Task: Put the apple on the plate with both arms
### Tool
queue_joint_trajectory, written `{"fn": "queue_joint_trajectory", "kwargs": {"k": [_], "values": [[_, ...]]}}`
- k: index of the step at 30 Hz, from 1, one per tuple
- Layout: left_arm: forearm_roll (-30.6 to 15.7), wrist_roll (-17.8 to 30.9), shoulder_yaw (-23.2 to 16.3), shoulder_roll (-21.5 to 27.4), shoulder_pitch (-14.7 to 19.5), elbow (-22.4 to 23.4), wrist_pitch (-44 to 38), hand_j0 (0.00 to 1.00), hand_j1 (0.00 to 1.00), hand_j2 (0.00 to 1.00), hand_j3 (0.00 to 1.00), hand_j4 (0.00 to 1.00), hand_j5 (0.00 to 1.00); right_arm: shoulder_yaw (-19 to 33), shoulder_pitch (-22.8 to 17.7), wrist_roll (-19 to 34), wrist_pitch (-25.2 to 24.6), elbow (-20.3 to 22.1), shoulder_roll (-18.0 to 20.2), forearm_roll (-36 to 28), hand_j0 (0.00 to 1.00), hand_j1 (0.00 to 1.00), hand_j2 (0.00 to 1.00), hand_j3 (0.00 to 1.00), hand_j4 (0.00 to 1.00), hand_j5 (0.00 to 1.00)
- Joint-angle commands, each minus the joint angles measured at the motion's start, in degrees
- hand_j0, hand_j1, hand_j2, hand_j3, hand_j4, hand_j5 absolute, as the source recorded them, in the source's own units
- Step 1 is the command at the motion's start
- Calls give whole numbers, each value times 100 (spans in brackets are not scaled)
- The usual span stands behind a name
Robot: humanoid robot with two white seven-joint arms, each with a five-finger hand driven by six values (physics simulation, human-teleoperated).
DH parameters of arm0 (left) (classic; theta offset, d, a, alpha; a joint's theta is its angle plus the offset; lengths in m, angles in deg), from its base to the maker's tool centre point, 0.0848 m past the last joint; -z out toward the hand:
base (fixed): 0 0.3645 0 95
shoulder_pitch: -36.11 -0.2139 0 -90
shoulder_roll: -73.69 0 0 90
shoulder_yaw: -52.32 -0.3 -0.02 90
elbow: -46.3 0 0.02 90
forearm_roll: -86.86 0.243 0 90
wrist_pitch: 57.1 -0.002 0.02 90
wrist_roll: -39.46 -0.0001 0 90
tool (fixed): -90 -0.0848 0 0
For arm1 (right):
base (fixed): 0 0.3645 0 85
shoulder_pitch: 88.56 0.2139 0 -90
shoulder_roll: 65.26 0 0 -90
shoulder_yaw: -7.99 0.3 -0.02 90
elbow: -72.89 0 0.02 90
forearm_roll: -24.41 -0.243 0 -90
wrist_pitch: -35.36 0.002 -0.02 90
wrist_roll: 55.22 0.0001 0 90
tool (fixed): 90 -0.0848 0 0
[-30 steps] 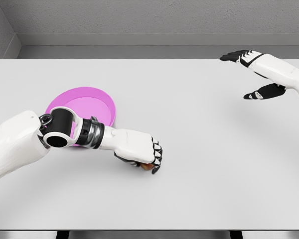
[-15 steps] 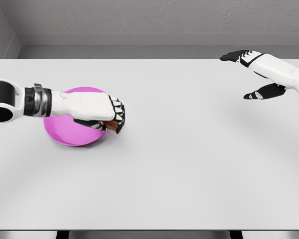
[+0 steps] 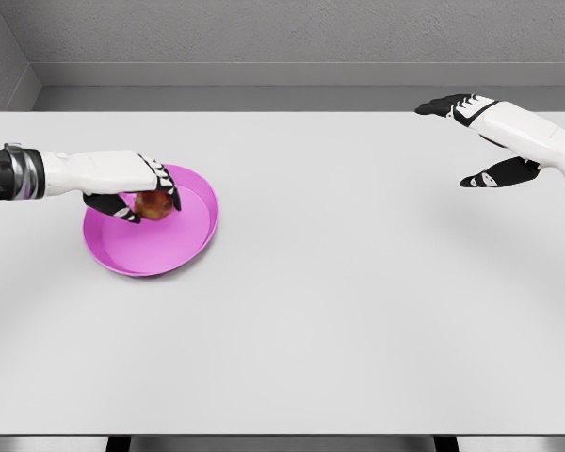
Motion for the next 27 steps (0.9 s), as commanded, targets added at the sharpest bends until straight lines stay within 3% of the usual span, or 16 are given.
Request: {"fn": "queue_joint_trajectory", "kwargs": {"k": [1,6,8,10,13,17,18,19,23,27], "values": [[-52,-3,18,-2,0,12,-16,100,100,100,100,100,100,1,9,-3,-17,2,5,-42,100,100,100,100,100,100],[-78,-3,35,-11,9,12,-16,100,100,100,100,100,100,1,-17,-3,-17,2,5,-42,100,100,100,100,100,100],[-297,-3,27,-46,17,-85,-16,100,100,100,100,100,100,1,-18,-3,-17,2,5,-42,100,100,100,100,100,100],[-1352,-3,27,-55,18,-15,-16,100,100,100,100,100,100,1,-26,-3,-17,2,5,-42,100,100,100,100,100,100],[-1432,-3,18,-169,26,-67,-16,100,100,100,100,100,100,1,-26,-3,-17,2,5,-42,100,100,100,100,100,100],[-1449,-3,9,-881,97,12,-16,100,100,100,100,100,100,1,-26,-3,-17,2,5,-42,100,100,100,100,100,100],[-1458,-3,18,-899,211,161,-16,100,100,100,100,100,100,1,-26,-3,-17,2,5,-42,100,100,100,100,100,100],[-1528,-3,18,-907,343,687,-16,100,100,100,100,100,100,1,-26,-3,-17,2,5,-42,100,100,100,100,100,100],[-1730,-3,53,-1013,396,1901,-16,100,100,100,100,100,100,1,-18,-3,-17,2,5,-42,100,100,100,100,100,100],[-1818,-3,62,-1031,422,2174,-16,100,100,100,100,100,100,1,-26,-3,-17,2,5,-42,100,100,100,100,100,100]]}}
